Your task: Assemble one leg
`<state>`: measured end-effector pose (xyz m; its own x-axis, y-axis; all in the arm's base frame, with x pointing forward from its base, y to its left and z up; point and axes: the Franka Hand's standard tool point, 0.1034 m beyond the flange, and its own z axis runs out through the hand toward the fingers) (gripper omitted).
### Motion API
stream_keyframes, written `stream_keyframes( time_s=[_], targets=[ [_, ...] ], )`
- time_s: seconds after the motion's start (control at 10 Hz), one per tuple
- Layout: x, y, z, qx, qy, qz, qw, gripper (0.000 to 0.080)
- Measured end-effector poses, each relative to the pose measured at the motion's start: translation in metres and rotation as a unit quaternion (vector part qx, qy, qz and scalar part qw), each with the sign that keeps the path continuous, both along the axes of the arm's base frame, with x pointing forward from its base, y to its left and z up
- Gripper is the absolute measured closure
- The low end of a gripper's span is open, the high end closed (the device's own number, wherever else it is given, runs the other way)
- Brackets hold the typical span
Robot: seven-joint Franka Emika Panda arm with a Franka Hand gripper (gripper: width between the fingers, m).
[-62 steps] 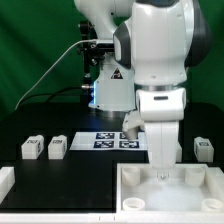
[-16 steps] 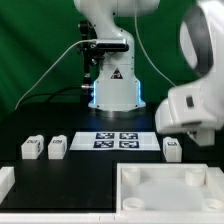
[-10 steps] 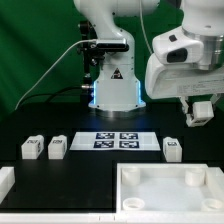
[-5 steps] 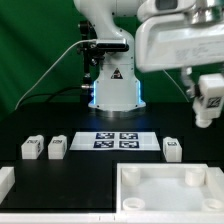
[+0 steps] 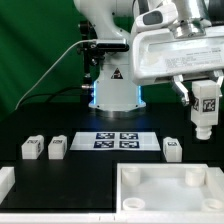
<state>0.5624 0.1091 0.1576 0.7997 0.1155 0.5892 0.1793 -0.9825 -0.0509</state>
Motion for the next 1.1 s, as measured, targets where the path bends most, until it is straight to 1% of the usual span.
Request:
stream_keyframes(
  time_s=[0.1, 0.2, 0.3, 0.4, 0.6, 0.8, 1.1],
  targets=[
    [0.031, 0.0, 0.006, 0.007, -0.008, -0.008, 1.0, 0.0508],
    [0.051, 0.005, 0.008, 0.013, -0.016, -0.009, 1.0, 0.0508],
    [0.062, 0.008, 0.0, 0.016, -0.017, -0.01, 1.0, 0.0508],
    [0.067, 0.007, -0.014, 0.018, -0.011, -0.013, 1.0, 0.0508],
    [0.063, 0.004, -0.04, 0.021, 0.001, -0.021, 1.0, 0.0508],
    [0.058, 0.007, -0.053, 0.022, 0.014, -0.02, 0.999, 0.0508],
    [0.052, 0.008, -0.066, 0.022, 0.024, -0.02, 0.999, 0.0508]
  ],
)
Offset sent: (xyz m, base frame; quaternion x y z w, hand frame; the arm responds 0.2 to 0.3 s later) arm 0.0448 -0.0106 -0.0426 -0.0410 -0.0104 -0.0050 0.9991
